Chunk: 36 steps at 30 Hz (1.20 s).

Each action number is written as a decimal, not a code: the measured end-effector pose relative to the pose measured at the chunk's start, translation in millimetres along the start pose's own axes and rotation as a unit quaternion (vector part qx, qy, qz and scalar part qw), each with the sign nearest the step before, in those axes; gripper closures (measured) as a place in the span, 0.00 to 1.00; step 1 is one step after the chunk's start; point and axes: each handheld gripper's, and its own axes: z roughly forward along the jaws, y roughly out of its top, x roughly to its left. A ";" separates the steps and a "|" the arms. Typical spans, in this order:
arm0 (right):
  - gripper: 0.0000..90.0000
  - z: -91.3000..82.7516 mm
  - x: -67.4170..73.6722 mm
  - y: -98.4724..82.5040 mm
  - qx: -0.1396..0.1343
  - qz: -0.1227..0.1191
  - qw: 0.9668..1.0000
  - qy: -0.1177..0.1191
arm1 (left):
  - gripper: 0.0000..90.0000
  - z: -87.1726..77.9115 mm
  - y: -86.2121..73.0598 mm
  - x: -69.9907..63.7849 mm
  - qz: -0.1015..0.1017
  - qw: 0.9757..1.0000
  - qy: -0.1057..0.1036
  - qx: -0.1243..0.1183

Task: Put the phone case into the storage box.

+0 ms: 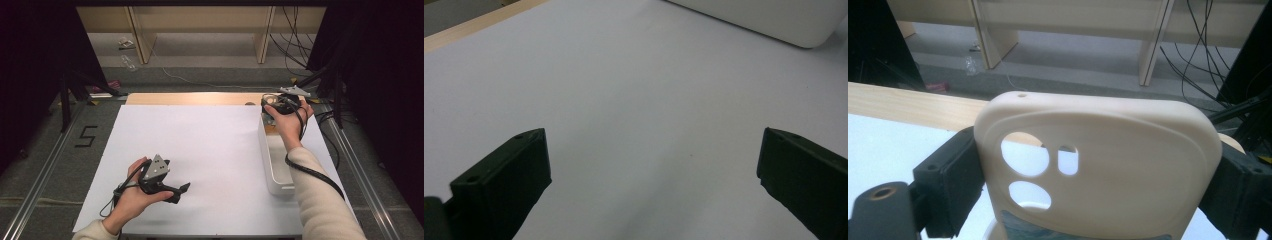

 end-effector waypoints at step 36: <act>0.05 -9.8 -11.1 21.3 -0.053 0.019 0.998 -0.014 | 0.00 0.8 -0.3 -0.9 0.003 1.000 -0.002 0.001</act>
